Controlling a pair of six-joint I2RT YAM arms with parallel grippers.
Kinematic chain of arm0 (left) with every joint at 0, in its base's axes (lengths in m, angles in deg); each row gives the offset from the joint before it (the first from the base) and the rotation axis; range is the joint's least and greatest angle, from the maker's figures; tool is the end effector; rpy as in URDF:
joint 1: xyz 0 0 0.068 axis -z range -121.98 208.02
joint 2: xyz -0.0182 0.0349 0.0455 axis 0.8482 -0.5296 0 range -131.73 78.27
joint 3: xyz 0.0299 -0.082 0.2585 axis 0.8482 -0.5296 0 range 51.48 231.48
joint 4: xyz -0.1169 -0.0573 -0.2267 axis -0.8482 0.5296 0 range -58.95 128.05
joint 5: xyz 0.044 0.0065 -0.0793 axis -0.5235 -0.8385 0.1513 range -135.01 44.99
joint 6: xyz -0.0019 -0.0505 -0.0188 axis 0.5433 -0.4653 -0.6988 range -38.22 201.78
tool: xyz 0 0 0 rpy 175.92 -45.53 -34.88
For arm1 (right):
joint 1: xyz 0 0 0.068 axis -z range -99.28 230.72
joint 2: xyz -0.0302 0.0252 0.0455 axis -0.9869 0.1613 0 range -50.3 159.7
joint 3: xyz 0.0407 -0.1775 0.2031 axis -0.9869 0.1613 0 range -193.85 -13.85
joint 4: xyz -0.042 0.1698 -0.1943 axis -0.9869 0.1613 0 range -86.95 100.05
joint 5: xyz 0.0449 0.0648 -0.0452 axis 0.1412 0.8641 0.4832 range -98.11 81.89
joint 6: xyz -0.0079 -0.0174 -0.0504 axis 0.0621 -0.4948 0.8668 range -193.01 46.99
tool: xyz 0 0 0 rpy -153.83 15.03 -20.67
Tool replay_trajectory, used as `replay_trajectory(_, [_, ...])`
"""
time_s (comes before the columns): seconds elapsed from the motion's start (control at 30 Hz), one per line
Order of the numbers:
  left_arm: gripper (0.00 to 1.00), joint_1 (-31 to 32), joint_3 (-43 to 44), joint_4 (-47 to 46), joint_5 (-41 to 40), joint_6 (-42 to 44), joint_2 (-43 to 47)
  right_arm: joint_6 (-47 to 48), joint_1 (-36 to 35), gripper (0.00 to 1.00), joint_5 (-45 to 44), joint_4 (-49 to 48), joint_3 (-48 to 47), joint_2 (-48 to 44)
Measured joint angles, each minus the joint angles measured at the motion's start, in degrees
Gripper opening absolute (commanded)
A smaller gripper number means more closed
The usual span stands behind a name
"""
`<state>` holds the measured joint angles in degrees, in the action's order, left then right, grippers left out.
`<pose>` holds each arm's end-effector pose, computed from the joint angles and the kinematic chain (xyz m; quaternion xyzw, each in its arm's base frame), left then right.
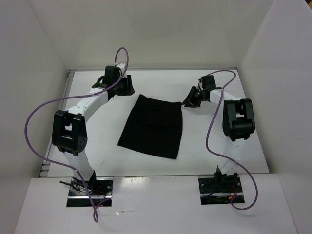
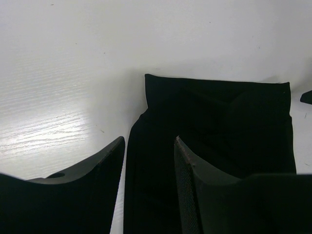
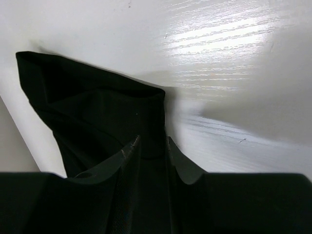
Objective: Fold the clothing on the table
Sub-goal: Flatten the skirt out, then fold the skirt
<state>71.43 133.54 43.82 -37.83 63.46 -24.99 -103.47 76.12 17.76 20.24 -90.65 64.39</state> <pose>0.4088 -0.1019 0.2767 -0.0084 0.8816 -0.1813 0.4358 0.4185 0.0492 0.1633 0.1426 0.9212 0.2917 0.2144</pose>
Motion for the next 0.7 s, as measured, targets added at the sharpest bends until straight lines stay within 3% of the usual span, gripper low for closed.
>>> replay_trajectory(0.43, [0.54,0.00,0.02,-0.39,0.48,0.31,-1.75,-0.76,0.00,0.32,2.54,-1.57,1.05,2.29])
replay_trajectory(0.7, [0.56,0.00,2.23,-1.27,2.73,4.70,-8.15,-2.91,-0.02,0.29,9.77,-6.58,1.36,5.99])
